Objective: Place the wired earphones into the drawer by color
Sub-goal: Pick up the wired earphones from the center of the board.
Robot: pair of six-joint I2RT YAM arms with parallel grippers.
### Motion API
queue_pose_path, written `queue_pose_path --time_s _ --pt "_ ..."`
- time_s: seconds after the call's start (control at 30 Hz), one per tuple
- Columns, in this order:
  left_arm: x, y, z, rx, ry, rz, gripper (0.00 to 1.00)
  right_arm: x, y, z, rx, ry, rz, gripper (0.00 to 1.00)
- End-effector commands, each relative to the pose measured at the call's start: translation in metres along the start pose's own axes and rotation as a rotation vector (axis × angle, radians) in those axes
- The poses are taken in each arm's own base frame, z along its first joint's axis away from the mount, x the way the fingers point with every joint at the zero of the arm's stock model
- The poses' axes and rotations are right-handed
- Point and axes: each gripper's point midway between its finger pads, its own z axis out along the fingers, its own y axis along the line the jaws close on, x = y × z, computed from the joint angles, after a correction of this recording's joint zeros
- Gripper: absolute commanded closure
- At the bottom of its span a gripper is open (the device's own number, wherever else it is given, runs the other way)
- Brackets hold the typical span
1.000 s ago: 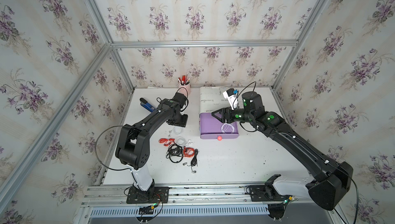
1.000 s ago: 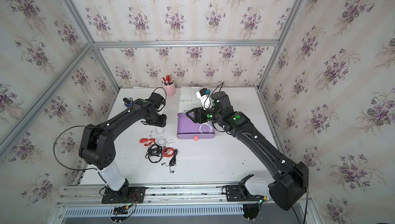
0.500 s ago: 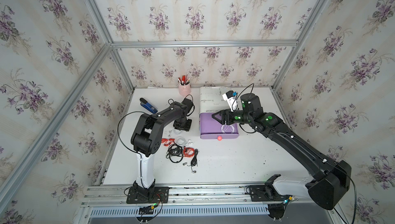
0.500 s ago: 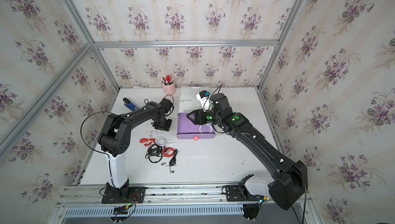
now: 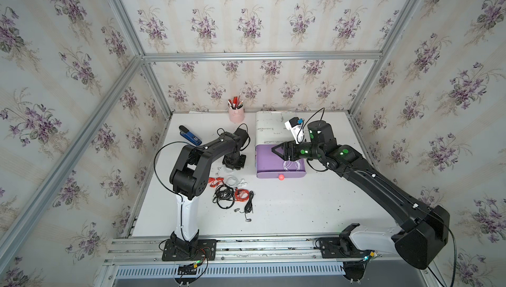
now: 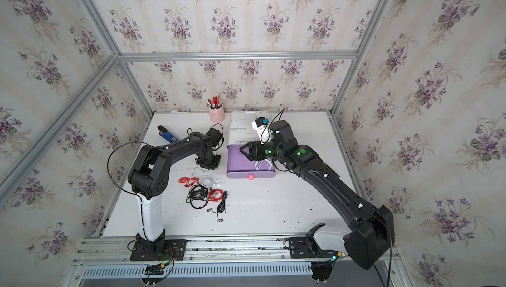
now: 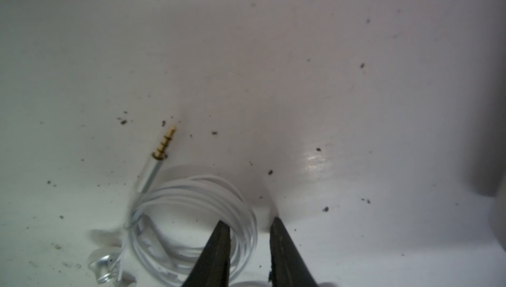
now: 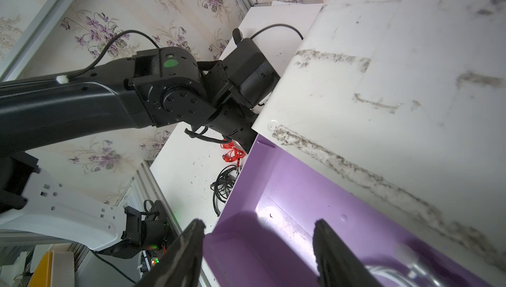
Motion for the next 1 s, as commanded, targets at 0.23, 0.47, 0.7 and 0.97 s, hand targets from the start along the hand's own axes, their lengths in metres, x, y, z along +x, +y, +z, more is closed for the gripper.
queue_pose_path --time_s 0.23,0.47,0.7,0.97 --pt "0.008 0.022 -0.003 -0.087 0.016 0.023 0.92 -0.003 -0.001 -0.002 0.018 -0.009 -0.001 0.34" --pt "-0.003 0.028 -0.063 -0.052 -0.114 0.024 0.96 -0.008 0.001 -0.005 0.023 -0.018 -0.006 0.34" --pt "-0.009 0.026 -0.168 0.082 -0.33 0.034 0.97 -0.028 0.014 -0.016 -0.003 -0.067 -0.025 0.34" --pt "0.012 -0.002 -0.289 0.348 -0.557 0.076 0.97 -0.052 0.046 -0.04 -0.105 -0.162 -0.053 0.32"
